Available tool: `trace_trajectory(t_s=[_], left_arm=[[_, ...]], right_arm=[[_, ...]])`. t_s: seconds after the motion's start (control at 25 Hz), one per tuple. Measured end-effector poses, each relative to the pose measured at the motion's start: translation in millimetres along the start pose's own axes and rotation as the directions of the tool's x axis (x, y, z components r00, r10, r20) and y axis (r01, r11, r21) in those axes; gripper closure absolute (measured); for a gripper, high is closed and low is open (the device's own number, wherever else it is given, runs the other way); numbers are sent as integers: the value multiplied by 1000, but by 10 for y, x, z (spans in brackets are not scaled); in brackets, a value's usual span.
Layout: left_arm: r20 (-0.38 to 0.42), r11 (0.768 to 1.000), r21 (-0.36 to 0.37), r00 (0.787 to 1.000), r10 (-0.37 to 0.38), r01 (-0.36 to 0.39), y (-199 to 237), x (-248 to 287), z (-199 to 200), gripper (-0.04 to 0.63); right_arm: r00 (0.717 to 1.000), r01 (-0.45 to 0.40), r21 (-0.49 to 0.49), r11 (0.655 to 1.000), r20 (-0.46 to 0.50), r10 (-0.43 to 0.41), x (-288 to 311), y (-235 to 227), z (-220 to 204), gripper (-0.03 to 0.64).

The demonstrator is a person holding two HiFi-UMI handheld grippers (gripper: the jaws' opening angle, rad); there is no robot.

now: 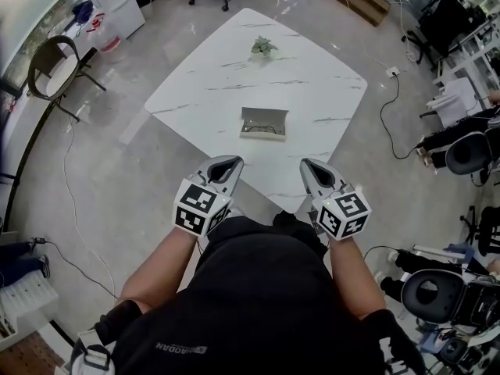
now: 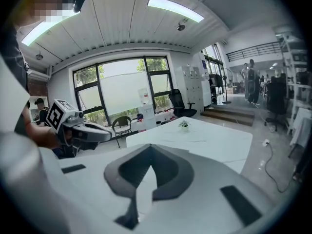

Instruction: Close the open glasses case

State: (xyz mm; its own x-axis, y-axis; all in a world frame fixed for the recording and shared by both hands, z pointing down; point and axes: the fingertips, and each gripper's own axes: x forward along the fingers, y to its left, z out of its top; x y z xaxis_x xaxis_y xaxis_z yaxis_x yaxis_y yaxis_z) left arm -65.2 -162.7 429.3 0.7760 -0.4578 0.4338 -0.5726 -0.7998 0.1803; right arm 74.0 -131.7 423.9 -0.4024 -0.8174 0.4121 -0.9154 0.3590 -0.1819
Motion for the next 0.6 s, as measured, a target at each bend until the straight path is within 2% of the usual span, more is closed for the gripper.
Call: trace_trajectory(t_s=[0.6], left_arm=[[-8,997,3,997,72,-72,184,184,64,592]], right_arm=[[998,-54,-40,998,-20,53,253,-279,114,615]])
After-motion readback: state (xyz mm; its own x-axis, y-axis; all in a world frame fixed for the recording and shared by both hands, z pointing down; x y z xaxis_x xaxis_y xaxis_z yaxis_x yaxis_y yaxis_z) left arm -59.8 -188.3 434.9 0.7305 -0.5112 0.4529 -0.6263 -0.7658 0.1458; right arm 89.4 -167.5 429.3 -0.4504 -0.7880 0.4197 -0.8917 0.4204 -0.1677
